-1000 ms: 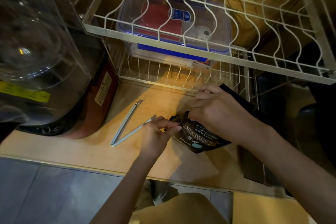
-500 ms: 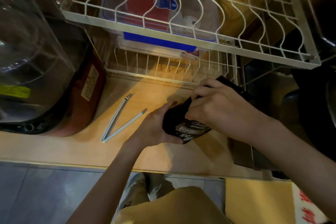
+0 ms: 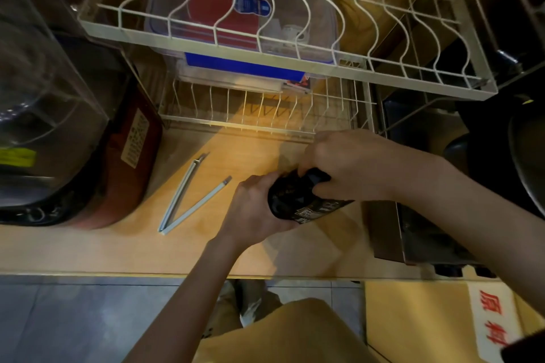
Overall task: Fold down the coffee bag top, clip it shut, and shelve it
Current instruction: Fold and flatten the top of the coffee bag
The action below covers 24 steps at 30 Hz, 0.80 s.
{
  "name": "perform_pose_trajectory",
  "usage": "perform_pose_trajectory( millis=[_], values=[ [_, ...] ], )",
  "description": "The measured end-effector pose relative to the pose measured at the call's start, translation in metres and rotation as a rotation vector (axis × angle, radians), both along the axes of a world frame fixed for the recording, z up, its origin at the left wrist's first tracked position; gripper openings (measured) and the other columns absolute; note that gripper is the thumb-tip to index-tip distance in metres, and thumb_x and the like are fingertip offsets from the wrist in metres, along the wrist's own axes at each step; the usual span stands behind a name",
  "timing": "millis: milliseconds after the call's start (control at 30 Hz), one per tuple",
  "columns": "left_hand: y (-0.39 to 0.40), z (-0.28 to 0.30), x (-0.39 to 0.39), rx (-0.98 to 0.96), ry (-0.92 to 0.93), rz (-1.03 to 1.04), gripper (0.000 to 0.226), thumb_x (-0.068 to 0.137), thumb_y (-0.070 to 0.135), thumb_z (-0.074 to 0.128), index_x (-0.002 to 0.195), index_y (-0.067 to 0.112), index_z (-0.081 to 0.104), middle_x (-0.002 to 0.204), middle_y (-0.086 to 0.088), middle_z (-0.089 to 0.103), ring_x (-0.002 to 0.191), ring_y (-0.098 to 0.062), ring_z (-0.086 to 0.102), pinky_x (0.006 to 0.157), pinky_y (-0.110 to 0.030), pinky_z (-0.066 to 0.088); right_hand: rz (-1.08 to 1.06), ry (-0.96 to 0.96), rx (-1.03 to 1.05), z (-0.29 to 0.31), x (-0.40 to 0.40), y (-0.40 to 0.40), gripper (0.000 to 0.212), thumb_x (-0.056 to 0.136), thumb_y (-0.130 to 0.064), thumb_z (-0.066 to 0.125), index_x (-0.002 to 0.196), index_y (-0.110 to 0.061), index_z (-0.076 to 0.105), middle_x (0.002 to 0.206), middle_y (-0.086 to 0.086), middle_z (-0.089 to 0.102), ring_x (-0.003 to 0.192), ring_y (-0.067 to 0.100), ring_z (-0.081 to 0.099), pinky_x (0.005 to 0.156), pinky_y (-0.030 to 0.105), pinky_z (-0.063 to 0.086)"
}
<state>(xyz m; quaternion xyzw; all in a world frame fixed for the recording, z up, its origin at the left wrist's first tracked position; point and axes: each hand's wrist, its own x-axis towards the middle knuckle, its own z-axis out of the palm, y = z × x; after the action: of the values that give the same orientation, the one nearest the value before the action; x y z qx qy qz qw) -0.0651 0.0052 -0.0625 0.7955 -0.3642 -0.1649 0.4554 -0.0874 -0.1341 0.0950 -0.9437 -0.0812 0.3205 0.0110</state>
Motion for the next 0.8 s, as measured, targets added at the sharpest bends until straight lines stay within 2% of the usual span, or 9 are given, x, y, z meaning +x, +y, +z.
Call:
perform_pose_trajectory(
  millis=[100,167,267,333,433,500,667,733,800],
  values=[
    [-0.001,0.001,-0.002,-0.008,-0.021,0.001,0.075,0.047,0.038,0.078,0.113,0.012,0.055,0.096,-0.011,0.068,0.085,-0.025,0.059,0.070,-0.023,0.039,-0.054,0.048,0.076,-0.003,0.003,0.001,0.025,0.085,-0.028,0.053,0.109,-0.023,0.059,0.099,0.002,0.062,0.089,0.017,0.056,0.074,0.034,0.052],
    [-0.002,0.001,-0.003,0.000,-0.040,-0.011,0.074,0.047,0.039,0.076,0.112,0.011,0.055,0.096,-0.011,0.068,0.085,-0.027,0.060,0.074,-0.031,0.044,-0.053,0.038,0.022,-0.008,0.004,0.003,0.022,0.085,-0.024,0.055,0.106,-0.020,0.059,0.092,0.001,0.061,0.084,0.016,0.057,0.070,0.031,0.051],
    [-0.005,-0.001,-0.007,0.026,-0.080,0.002,0.075,0.046,0.036,0.075,0.113,0.010,0.055,0.094,-0.013,0.069,0.085,-0.031,0.060,0.075,-0.033,0.042,0.067,-0.044,-0.187,-0.020,0.002,0.010,0.012,0.088,-0.018,0.055,0.099,-0.016,0.057,0.065,-0.002,0.040,0.070,0.016,0.049,0.059,0.031,0.043],
    [-0.005,-0.004,-0.008,0.033,-0.075,0.009,0.076,0.046,0.036,0.075,0.114,0.011,0.054,0.095,-0.012,0.068,0.087,-0.031,0.060,0.077,-0.034,0.042,0.073,-0.115,-0.203,-0.025,0.000,0.013,0.010,0.092,-0.020,0.049,0.096,-0.016,0.058,0.059,-0.003,0.028,0.065,0.015,0.040,0.056,0.030,0.036],
    [-0.001,-0.013,-0.013,0.048,-0.032,0.030,0.078,0.048,0.045,0.072,0.117,0.014,0.052,0.103,-0.008,0.066,0.095,-0.025,0.057,0.083,-0.036,0.041,-0.001,-0.207,-0.096,-0.027,-0.004,0.006,0.021,0.095,-0.025,0.042,0.092,-0.016,0.062,0.068,0.000,0.048,0.068,0.016,0.050,0.060,0.031,0.040],
    [0.002,-0.017,-0.017,0.045,0.001,0.052,0.081,0.050,0.054,0.065,0.119,0.014,0.050,0.107,-0.004,0.064,0.100,-0.016,0.049,0.087,-0.027,0.031,-0.036,-0.268,-0.032,-0.027,-0.006,0.002,0.024,0.094,-0.025,0.043,0.090,-0.017,0.065,0.078,0.003,0.063,0.075,0.021,0.060,0.066,0.034,0.046],
    [0.004,-0.020,-0.018,0.025,0.046,0.056,0.077,0.050,0.056,0.063,0.111,0.011,0.053,0.102,-0.008,0.064,0.095,-0.012,0.043,0.077,-0.023,0.024,0.008,-0.286,-0.041,-0.029,-0.011,0.008,0.012,0.089,-0.016,0.053,0.088,-0.015,0.065,0.078,0.004,0.065,0.072,0.024,0.062,0.062,0.033,0.047],
    [0.004,-0.020,-0.016,0.019,0.053,0.049,0.074,0.050,0.056,0.064,0.109,0.014,0.051,0.101,-0.007,0.063,0.094,-0.011,0.043,0.080,-0.026,0.025,0.024,-0.308,-0.054,-0.029,-0.013,0.010,0.002,0.079,-0.012,0.066,0.079,-0.014,0.067,0.068,0.005,0.064,0.063,0.024,0.062,0.053,0.031,0.046],
    [0.004,-0.021,-0.016,0.012,0.066,0.043,0.070,0.050,0.055,0.065,0.109,0.020,0.048,0.101,-0.005,0.063,0.095,-0.013,0.045,0.082,-0.032,0.029,0.025,-0.301,-0.036,-0.027,-0.015,0.011,0.009,0.073,-0.009,0.071,0.076,-0.015,0.065,0.065,0.004,0.064,0.060,0.023,0.062,0.049,0.028,0.042]
  ],
)
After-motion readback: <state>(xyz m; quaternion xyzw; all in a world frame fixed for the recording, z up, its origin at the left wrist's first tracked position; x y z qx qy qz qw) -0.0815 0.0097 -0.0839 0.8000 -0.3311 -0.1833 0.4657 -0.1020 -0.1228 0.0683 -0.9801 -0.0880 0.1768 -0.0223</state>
